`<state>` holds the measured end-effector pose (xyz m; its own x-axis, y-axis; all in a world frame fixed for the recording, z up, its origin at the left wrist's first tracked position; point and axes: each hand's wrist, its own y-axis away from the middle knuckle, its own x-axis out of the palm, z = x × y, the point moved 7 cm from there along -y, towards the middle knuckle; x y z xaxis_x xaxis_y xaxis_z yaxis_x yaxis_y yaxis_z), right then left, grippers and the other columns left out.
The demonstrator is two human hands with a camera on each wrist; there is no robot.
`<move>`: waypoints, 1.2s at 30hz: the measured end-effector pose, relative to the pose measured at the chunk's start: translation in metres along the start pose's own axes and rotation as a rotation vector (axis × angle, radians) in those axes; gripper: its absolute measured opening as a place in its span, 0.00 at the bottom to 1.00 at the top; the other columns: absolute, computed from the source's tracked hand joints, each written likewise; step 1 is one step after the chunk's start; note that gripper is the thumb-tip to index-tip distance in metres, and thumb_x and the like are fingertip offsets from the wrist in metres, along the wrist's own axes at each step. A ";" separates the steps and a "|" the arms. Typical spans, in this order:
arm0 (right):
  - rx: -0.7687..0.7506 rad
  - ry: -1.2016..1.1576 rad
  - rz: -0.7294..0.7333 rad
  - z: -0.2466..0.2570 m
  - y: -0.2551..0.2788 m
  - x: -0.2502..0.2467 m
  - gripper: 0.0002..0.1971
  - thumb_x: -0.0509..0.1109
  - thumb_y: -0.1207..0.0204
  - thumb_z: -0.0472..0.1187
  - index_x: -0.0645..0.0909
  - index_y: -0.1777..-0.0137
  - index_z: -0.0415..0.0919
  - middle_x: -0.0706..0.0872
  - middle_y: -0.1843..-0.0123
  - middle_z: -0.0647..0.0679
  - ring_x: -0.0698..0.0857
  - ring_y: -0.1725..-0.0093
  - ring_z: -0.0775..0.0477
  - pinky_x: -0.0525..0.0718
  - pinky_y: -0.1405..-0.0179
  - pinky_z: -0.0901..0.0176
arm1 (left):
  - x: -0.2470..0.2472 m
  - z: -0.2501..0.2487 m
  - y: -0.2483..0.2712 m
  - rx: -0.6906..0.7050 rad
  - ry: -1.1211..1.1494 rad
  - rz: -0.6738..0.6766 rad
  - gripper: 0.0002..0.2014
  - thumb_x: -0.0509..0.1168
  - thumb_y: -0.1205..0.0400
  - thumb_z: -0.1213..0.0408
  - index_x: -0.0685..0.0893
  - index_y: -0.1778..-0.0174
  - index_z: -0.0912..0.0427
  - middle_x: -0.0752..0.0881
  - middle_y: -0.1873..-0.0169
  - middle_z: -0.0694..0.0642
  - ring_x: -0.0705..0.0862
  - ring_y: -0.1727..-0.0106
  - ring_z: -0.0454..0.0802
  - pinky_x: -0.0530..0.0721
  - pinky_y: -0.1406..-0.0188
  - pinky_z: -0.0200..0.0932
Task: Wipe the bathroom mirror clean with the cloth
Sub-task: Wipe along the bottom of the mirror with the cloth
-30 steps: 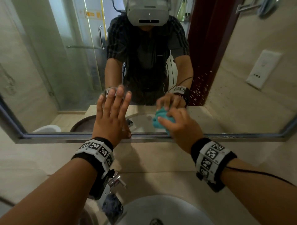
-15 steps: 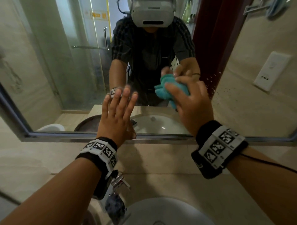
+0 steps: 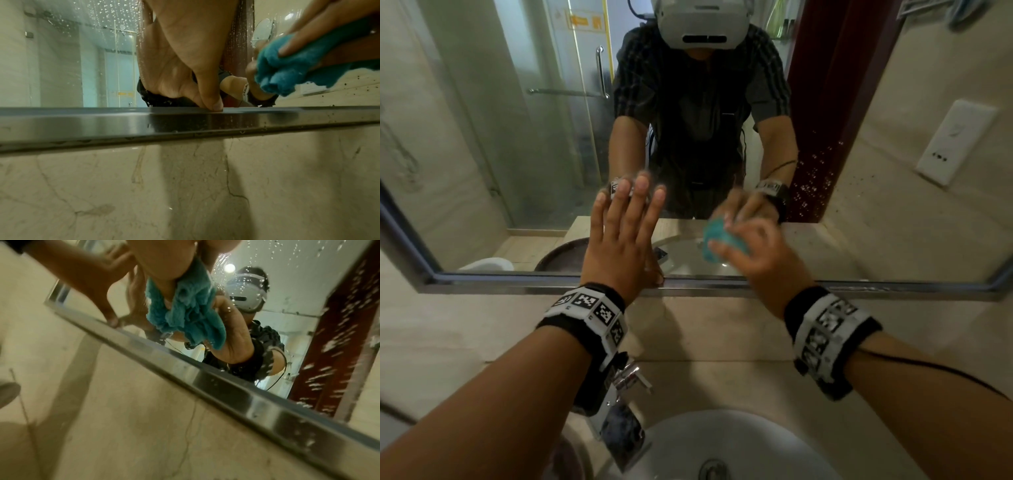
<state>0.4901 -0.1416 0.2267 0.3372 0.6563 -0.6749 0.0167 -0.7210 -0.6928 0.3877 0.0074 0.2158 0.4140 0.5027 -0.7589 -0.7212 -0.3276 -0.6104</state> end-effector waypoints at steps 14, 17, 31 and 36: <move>-0.009 0.035 0.081 -0.001 0.002 -0.008 0.22 0.81 0.37 0.38 0.85 0.41 0.39 0.85 0.45 0.34 0.83 0.52 0.35 0.87 0.60 0.47 | -0.003 -0.002 0.001 -0.014 0.011 -0.024 0.78 0.81 0.53 0.37 0.35 0.18 0.58 0.29 0.20 0.57 0.32 0.19 0.57 0.34 0.20 0.57; 0.137 -0.025 -0.147 -0.024 -0.027 -0.052 0.18 0.72 0.30 0.39 0.84 0.39 0.39 0.83 0.43 0.33 0.79 0.47 0.35 0.84 0.52 0.50 | -0.002 -0.002 0.001 -0.019 0.002 -0.029 0.77 0.81 0.52 0.38 0.35 0.18 0.58 0.29 0.20 0.57 0.32 0.19 0.57 0.35 0.20 0.57; 0.137 -0.099 -0.146 -0.021 -0.048 -0.064 0.18 0.72 0.29 0.36 0.83 0.38 0.37 0.82 0.43 0.34 0.80 0.49 0.33 0.80 0.47 0.52 | -0.001 -0.001 0.001 -0.022 0.010 -0.040 0.77 0.82 0.51 0.40 0.35 0.18 0.58 0.30 0.20 0.58 0.34 0.19 0.58 0.34 0.20 0.58; 0.298 -0.128 -0.256 -0.020 -0.075 -0.054 0.20 0.68 0.25 0.40 0.78 0.32 0.48 0.74 0.35 0.41 0.75 0.38 0.37 0.76 0.36 0.50 | 0.000 -0.001 0.002 -0.010 0.004 -0.084 0.74 0.81 0.48 0.42 0.35 0.18 0.58 0.30 0.20 0.57 0.33 0.19 0.58 0.35 0.20 0.58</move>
<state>0.4897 -0.1275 0.3200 0.2370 0.8423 -0.4840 -0.1943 -0.4471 -0.8731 0.3864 0.0056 0.2143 0.4748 0.5256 -0.7059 -0.6782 -0.2927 -0.6740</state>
